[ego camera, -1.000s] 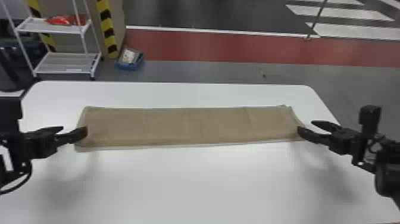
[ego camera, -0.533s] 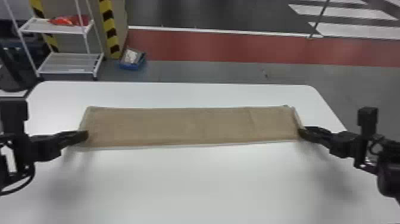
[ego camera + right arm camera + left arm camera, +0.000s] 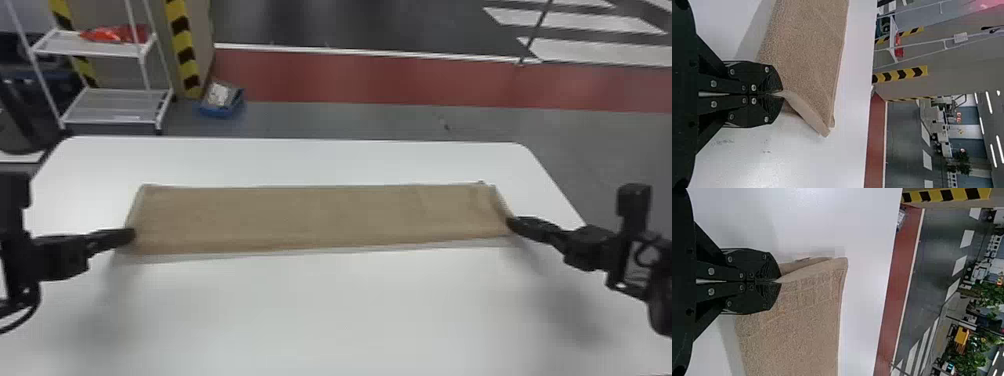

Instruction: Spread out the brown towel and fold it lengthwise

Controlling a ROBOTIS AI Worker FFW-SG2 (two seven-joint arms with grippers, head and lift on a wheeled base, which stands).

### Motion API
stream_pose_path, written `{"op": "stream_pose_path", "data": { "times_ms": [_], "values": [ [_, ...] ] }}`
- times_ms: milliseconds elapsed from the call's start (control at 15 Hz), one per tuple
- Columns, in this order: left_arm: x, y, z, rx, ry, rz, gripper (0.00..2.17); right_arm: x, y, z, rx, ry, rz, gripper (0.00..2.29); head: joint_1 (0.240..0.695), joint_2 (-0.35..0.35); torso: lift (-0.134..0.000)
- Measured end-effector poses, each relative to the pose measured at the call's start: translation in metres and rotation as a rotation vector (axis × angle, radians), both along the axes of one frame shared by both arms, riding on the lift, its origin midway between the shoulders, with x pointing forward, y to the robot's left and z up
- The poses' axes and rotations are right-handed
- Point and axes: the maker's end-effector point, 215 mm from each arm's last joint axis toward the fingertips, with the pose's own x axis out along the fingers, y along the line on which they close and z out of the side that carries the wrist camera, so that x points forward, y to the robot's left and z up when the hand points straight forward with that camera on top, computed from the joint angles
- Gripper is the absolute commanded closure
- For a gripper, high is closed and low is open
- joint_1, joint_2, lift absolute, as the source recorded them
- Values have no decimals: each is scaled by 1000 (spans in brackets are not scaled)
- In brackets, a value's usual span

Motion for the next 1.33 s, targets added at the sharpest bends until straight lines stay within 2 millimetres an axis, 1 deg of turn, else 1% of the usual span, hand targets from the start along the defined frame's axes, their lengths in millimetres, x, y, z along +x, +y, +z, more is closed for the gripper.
{"op": "stream_pose_path", "data": {
  "times_ms": [67,200,333,400,467,533,600,667,733,867,1000,1067,1133,1200,1267,1333],
  "values": [
    [-7,3,0,-1,9,5,1737,-8,-3,2,15,5,-3,1659,695,-114,-125],
    [-24,9,-1,0,32,14,1737,-31,-11,3,43,15,-13,1659,695,-122,-125],
    [-34,14,-1,5,35,20,1733,-50,-17,2,51,18,-22,1656,695,-127,-125],
    [-36,14,-1,6,36,21,1723,-53,-18,0,46,19,-23,1632,695,-129,-125],
    [-37,14,-2,4,35,21,1352,-54,-18,-1,40,21,-21,1268,695,-129,-125],
    [-36,10,-2,2,30,16,900,-54,-13,-4,37,26,-14,815,695,-129,-125],
    [-34,5,-1,1,20,8,282,-54,-7,-7,39,31,-7,309,695,-128,-125],
    [-33,1,1,4,11,0,-2,-53,-3,-10,37,33,-1,63,695,-127,-125],
    [-34,-1,3,12,4,-2,-2,-53,-1,-11,34,33,2,39,695,-126,-125],
    [-39,2,8,47,-12,-3,12,-51,-1,-6,23,13,5,39,695,-125,-125],
    [-41,7,14,97,-45,13,36,-45,1,12,15,-40,0,43,695,-115,-125],
    [-39,8,23,119,-87,23,66,-43,6,23,20,-67,-7,43,695,-110,-125],
    [-36,4,37,135,-151,28,66,-40,16,39,36,-97,-16,43,695,-103,-125],
    [-33,-6,52,136,-213,27,66,-37,30,54,59,-118,-22,43,695,-99,-125],
    [-30,-18,63,131,-261,30,66,-36,46,64,79,-132,-27,43,695,-96,-125],
    [-26,-33,76,127,-325,39,66,-34,69,74,96,-152,-25,43,695,-84,-125]
  ]
}}
